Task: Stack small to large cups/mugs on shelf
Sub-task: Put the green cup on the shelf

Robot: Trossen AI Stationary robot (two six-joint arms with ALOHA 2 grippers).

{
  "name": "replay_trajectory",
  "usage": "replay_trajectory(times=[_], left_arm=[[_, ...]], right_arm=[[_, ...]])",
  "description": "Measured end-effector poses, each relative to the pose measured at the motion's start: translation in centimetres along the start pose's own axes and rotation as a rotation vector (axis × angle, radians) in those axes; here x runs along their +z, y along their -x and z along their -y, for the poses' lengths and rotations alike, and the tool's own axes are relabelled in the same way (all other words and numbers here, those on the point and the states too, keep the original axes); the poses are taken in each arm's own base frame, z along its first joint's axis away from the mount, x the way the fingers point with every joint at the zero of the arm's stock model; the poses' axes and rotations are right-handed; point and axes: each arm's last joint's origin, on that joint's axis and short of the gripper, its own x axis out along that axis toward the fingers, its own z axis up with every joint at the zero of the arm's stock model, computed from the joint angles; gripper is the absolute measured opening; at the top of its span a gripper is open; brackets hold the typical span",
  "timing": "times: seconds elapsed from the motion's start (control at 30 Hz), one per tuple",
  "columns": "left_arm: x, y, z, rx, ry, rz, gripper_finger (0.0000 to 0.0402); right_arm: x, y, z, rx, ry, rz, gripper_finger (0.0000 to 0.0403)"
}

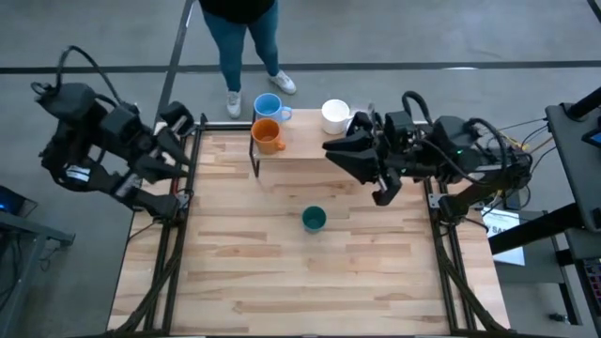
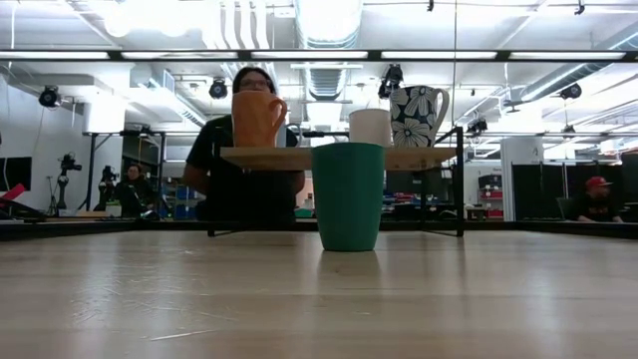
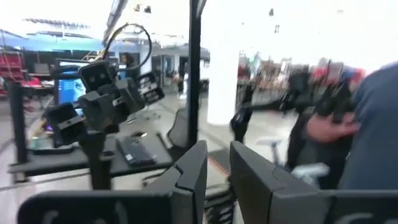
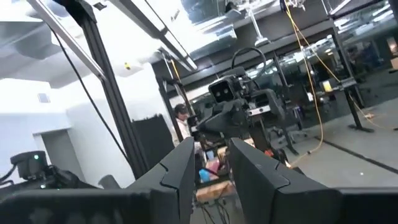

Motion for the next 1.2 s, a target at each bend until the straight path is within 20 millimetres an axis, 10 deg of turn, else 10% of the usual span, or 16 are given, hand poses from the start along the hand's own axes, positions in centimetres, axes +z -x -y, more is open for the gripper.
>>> replay_trajectory(times=[0.6, 1.2], left_arm=[[2.3, 1.7, 1.3, -0.199, -0.096, 0.187, 0.0057], [3.4, 4.8, 2.5, -0.193, -0.183, 0.277, 0.0057]], right_arm=[[6.3, 5.7, -2.1, 0.055, 0.3, 0.181, 0.0079], [7.1, 6.0, -2.2, 0.061, 0.249, 0.244, 0.008]])
